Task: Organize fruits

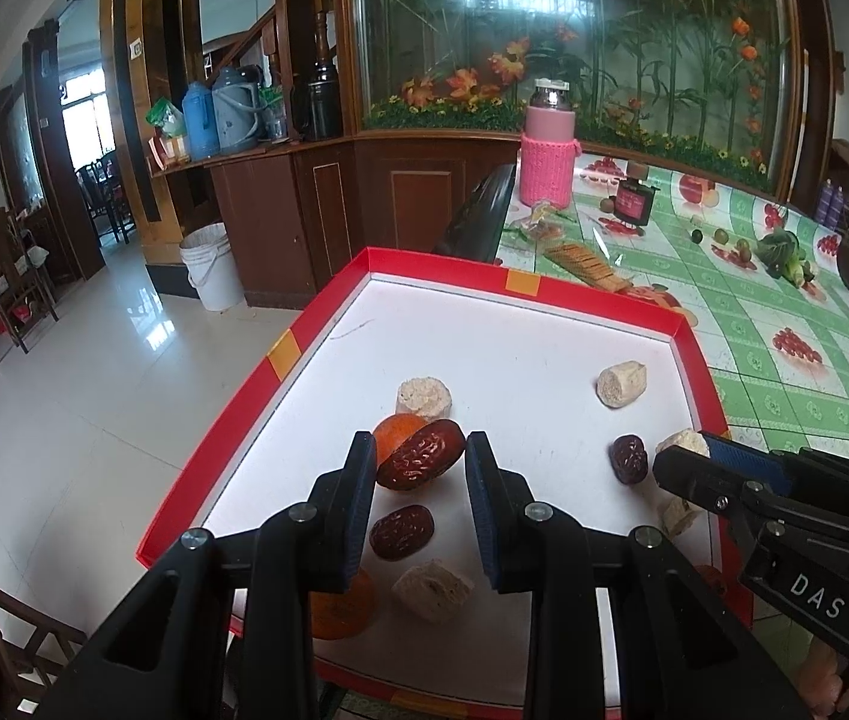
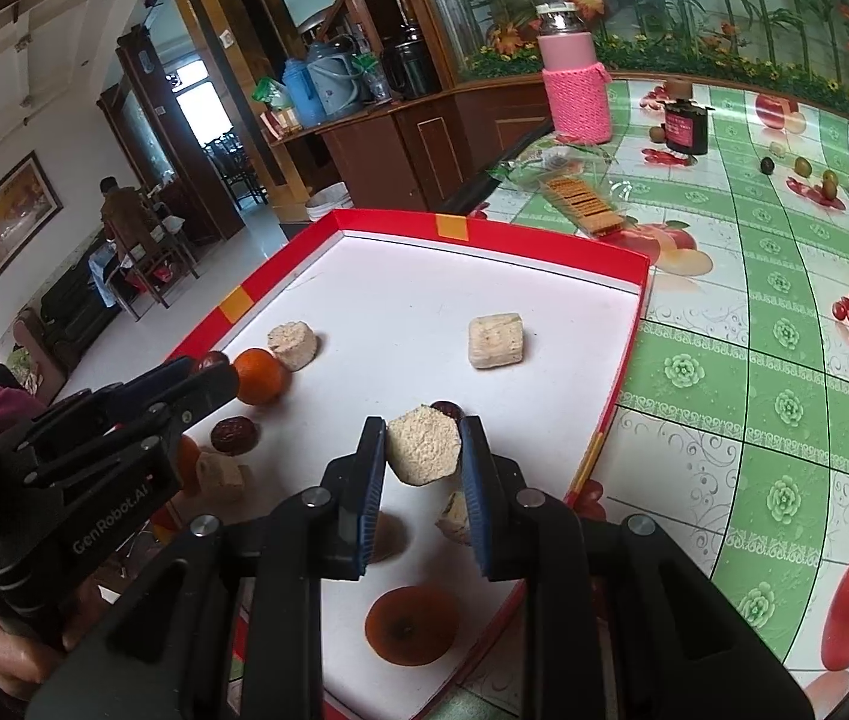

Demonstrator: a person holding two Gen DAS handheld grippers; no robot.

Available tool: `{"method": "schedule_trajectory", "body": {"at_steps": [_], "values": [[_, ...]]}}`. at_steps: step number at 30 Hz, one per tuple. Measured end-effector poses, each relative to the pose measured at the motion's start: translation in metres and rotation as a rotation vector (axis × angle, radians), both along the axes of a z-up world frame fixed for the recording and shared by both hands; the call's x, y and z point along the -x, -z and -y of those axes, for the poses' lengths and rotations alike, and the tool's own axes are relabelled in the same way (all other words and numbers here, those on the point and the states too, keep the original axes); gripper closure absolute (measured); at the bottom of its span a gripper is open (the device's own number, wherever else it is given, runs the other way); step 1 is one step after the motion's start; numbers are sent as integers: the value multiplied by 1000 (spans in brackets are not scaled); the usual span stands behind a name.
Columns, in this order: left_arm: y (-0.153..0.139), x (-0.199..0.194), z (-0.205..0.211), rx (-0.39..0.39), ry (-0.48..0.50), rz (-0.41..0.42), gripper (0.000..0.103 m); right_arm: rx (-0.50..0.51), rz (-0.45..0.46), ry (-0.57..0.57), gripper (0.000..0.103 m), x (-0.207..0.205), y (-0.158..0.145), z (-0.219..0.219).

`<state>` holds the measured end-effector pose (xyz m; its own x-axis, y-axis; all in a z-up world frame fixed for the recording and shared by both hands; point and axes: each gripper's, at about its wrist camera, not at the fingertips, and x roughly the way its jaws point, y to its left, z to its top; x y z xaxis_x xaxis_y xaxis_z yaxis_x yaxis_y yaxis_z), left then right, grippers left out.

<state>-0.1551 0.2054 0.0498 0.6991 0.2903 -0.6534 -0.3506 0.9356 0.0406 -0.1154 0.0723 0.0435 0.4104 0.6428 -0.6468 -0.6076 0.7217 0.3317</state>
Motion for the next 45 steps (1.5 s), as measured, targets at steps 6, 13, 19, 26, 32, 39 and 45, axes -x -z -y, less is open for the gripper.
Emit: {"method": "schedule_trajectory", "body": {"at_steps": [6,13,19,26,32,39,45], "values": [[4,-2,-1,3,1,-10,73,9,-13,19,76,-4,4,-1],[8,-4,-2,6,3,-22,73,15,-20,14,76,-5,6,-7],[12,-5,-4,8,-3,-30,73,30,-19,-3,76,-2,7,-16],[17,-5,-6,15,-8,-44,73,54,-52,6,76,-8,13,-21],[19,-6,-5,-2,-10,-54,73,62,-53,19,76,-9,14,-22],[15,-2,-4,-38,-22,-47,60,64,-36,32,52,-5,10,-18],[0,6,0,-107,-55,8,31,31,12,59,50,-1,-1,-2]]}}
